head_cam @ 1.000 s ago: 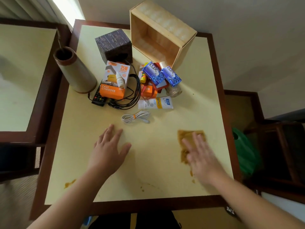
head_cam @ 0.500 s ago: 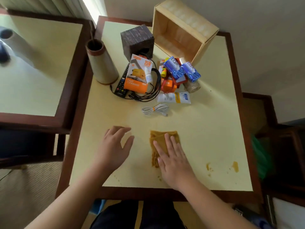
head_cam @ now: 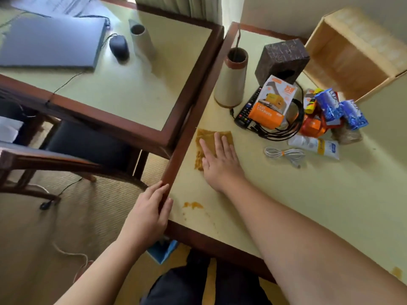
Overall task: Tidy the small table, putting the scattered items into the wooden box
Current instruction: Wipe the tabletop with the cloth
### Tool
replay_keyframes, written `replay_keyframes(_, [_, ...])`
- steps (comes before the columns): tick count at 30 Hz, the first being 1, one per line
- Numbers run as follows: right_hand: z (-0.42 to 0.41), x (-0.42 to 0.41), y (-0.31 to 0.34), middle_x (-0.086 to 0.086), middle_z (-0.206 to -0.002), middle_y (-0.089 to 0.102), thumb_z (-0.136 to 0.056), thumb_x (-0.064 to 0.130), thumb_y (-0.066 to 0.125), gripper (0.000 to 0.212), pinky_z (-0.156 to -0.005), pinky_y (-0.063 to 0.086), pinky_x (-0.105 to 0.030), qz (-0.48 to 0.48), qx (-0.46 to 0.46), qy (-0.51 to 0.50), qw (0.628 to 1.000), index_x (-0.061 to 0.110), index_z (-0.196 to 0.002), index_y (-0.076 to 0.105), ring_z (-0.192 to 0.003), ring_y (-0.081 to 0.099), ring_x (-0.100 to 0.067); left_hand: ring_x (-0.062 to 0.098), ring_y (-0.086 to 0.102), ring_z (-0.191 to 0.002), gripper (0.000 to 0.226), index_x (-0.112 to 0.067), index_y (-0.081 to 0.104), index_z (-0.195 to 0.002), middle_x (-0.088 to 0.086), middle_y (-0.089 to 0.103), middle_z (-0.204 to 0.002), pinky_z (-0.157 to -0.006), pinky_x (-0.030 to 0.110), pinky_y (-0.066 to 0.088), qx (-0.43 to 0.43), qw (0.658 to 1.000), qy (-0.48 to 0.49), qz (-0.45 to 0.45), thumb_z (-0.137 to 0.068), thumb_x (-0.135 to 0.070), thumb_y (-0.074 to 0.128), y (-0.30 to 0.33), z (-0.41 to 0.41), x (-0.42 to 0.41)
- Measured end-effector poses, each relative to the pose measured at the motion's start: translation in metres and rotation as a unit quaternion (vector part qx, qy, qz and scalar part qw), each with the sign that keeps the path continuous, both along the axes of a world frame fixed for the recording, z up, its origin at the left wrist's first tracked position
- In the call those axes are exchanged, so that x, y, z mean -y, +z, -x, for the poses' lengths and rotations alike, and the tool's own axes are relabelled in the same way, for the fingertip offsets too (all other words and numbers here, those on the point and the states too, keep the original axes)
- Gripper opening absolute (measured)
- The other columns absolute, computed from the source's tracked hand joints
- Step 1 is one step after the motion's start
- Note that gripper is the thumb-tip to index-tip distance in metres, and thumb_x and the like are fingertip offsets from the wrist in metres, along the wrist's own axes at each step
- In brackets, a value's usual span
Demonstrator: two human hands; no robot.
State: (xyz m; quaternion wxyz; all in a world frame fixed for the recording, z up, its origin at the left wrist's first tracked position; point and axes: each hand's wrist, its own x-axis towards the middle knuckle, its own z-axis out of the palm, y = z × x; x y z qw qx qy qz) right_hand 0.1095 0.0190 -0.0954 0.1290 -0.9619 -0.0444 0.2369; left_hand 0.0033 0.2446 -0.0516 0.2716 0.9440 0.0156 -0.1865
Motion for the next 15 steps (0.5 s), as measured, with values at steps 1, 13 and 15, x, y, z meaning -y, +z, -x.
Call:
replay_keyframes(1, [-0.007,-0.009,-0.002,-0.004,-0.167,-0.035,-0.109,0.044,0.012,0.06,-0.127,-0.014,-0.044,0.005,0.004,-0.02,1.0,0.041,-0.162,-0.017,-0.156,-0.028,-0.025,0.01,0.031,-0.148,0.054,-0.029,0.042,-0.156,-0.014,0.034,-0.162,-0.122,0.036,0.032,-0.006,1.0,-0.006,0.005,-0.105,-0.049,0.044,-0.001,0.004,-0.003])
replay_keyframes(13, [0.081,0.055,0.011,0.017,-0.163,-0.04,-0.103,0.061,-0.002,0.052,-0.127,-0.01,-0.041,-0.004,-0.031,0.308,0.951,0.062,-0.151,-0.021,-0.15,-0.037,-0.008,0.012,0.056,-0.127,0.043,-0.028,0.055,-0.144,-0.01,0.061,-0.137,-0.106,0.038,0.049,0.023,0.996,0.062,0.053,-0.103,-0.039,0.057,0.011,-0.017,-0.028])
replay_keyframes(15, [0.043,0.054,0.004,0.011,-0.165,-0.038,-0.105,0.056,0.006,0.057,-0.129,-0.006,-0.046,0.03,-0.005,0.184,0.982,0.058,-0.155,-0.019,-0.152,-0.035,-0.013,0.011,0.058,-0.121,0.042,-0.029,0.056,-0.143,-0.011,0.062,-0.134,-0.103,0.035,0.05,0.034,0.998,0.032,0.047,-0.102,-0.039,0.057,0.012,-0.025,-0.021])
